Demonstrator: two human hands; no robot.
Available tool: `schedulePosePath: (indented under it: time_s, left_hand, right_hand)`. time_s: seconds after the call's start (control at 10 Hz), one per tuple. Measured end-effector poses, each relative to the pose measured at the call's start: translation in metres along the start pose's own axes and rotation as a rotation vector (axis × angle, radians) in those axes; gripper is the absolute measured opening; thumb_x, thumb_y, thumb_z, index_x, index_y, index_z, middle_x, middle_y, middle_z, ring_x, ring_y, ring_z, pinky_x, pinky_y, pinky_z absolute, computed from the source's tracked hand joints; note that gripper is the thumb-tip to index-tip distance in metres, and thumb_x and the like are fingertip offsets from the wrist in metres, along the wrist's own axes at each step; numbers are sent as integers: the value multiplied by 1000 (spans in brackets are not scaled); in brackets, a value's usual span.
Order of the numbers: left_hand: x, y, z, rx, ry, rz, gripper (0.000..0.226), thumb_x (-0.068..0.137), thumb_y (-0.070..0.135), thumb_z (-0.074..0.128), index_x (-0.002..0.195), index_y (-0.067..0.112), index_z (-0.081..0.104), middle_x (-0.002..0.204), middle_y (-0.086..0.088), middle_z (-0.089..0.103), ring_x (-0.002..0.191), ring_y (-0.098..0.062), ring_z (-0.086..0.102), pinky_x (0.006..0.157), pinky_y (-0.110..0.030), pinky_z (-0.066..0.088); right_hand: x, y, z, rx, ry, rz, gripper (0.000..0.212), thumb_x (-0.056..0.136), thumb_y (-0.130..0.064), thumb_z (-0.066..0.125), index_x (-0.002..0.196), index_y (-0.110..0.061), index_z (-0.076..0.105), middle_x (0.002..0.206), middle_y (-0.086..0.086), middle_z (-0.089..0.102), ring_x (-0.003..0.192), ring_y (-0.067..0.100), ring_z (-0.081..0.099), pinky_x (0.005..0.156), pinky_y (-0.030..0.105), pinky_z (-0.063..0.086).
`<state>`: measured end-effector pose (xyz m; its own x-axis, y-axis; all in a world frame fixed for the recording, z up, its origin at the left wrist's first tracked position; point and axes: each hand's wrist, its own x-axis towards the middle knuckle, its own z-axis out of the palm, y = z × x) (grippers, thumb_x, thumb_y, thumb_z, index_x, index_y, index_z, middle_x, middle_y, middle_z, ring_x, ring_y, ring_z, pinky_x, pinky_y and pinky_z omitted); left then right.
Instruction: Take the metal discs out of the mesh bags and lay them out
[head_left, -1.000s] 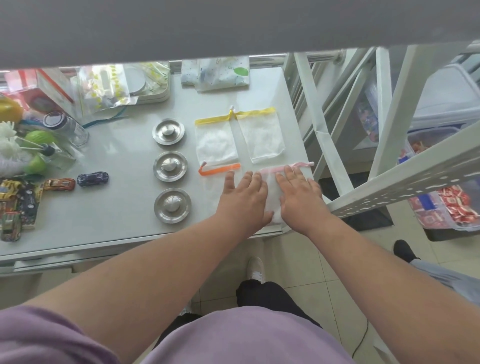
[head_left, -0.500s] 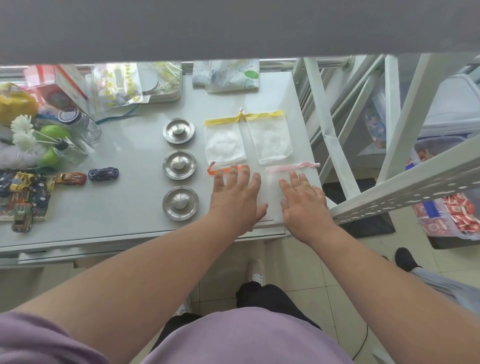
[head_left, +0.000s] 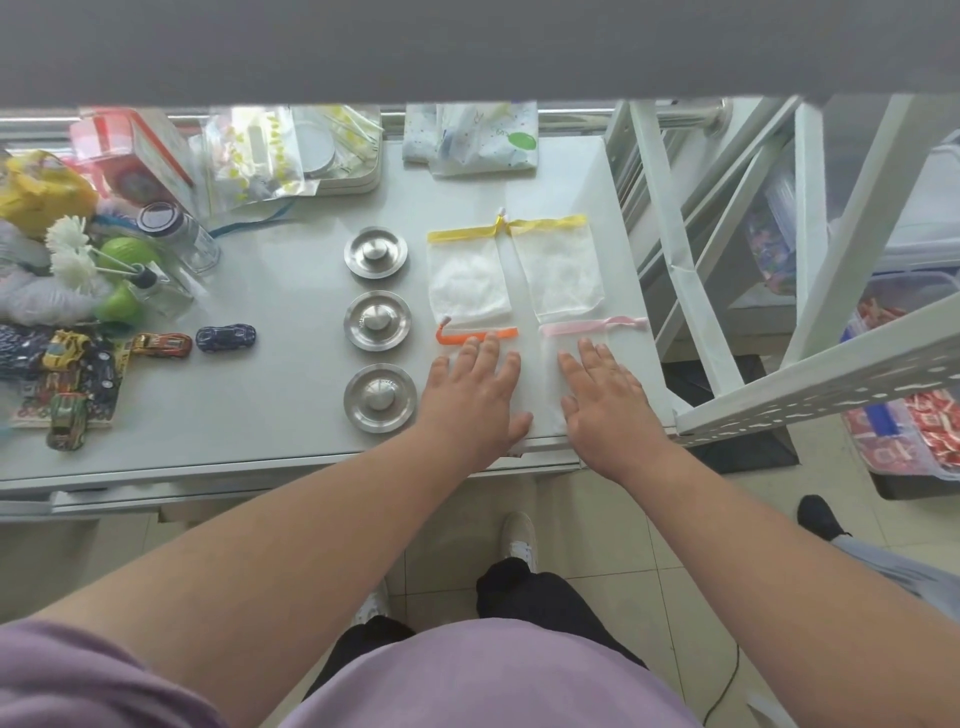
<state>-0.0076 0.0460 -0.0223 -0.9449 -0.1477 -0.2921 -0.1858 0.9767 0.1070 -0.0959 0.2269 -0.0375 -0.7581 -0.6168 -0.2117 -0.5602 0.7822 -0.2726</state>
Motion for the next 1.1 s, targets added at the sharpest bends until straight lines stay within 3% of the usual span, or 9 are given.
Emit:
schedulePosePath:
  time_s: [0.2,0.4,0.6,0.8,0.9,1.1]
  left_hand:
    - [2,4,-1,21,4,20,85,100,68,39,168,21,16,179,-14,10,164,-35,12,127,-57,18]
    - [4,7,3,10,-14,13,83,101,65,39,168,20,18,179,-15,10,164,-34,14,127,-57,20]
    - [3,7,3,25,-12,3,82,101,65,39,167,20,20,179,-14,12,163,-35,16,126,-56,22]
    - [-1,7,2,28,1,-14,82,100,66,40,166,21,21,179,-14,13,163,-34,18,125,-54,24]
    - [-8,5,-6,-11,16,-21,83,100,66,41,167,22,20,179,-13,15,163,-33,17,127,-53,21]
    - [-52,-20,-45,-112,135,-36,81,101,64,44,169,25,21,180,-8,11,165,-30,11,128,-51,18]
  right_hand:
    - [-9,0,3,22,63,-22,60,100,-27,41,157,-10,41,168,22,32,157,40,25,125,57,23]
    - [-7,-4,6,-2,34,-36,60,99,-27,44,157,-10,42,167,24,34,156,42,29,125,58,26]
    - [-6,-3,8,-26,40,-43,57,103,-23,50,159,-12,40,168,22,31,157,40,26,126,56,24]
    - [-6,-5,3,-8,37,-43,57,103,-26,43,158,-12,40,168,22,32,158,39,25,126,56,22]
    - [-10,-10,-4,28,48,-69,59,103,-21,53,159,-10,37,170,21,29,159,38,22,126,55,21]
    - [-21,-39,-40,121,207,-157,62,100,-22,60,159,-12,40,170,16,31,159,32,24,125,52,21]
